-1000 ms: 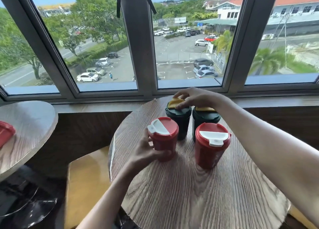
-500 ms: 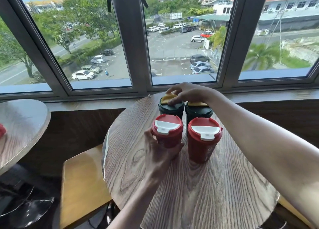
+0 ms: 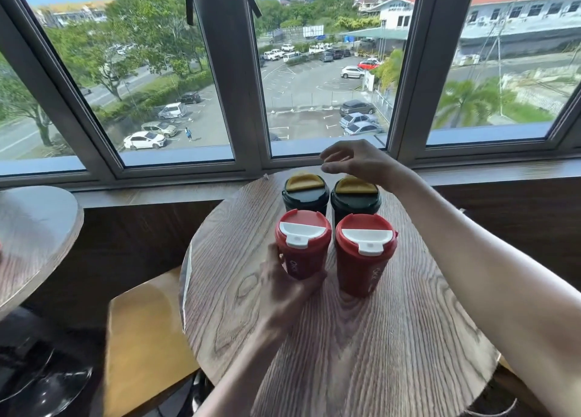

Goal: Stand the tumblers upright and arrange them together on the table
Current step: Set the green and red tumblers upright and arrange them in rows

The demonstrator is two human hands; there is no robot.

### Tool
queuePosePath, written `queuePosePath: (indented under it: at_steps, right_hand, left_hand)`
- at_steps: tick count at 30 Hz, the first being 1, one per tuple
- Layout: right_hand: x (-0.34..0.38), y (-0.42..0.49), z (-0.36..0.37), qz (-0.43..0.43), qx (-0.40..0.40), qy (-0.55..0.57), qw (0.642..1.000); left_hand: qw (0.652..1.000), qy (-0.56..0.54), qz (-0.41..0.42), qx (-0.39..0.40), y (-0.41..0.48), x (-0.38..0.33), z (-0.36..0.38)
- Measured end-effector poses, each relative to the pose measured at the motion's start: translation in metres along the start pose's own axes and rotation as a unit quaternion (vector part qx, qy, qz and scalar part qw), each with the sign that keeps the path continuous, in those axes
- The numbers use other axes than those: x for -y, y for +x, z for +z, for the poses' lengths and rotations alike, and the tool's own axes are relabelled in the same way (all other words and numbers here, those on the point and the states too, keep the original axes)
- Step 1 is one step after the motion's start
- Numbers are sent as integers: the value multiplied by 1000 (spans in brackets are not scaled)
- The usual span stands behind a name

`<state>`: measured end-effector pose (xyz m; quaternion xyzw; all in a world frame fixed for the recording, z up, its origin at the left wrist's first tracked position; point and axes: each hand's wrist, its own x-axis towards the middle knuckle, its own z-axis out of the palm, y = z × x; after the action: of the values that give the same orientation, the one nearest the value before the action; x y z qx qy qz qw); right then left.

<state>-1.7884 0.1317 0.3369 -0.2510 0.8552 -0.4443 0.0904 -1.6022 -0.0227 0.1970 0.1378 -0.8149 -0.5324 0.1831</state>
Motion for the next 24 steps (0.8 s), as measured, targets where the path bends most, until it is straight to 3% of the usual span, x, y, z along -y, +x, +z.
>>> queuePosePath:
  at_steps: [10,14,16,19,24]
  right_hand:
    - [-79,-52,22,124,-48,287,949]
    - [-93,-70,37,127,-49,401,906]
    - [-96,-76,44,114,-70,439,889]
    - [-96,-80,54,120,-82,470,870]
    - [-89,-74,66,108,-77,493,860]
  left_hand:
    - [1000,-11,6,0,1,2,7]
    - [986,-143,25,86,-7,7,-10]
    - [980,-190,26,45,-4,4,-20]
    - [964,-260,-36,-33,33,-3,-22]
    - [948,-276,-133,81,97,-14,-4]
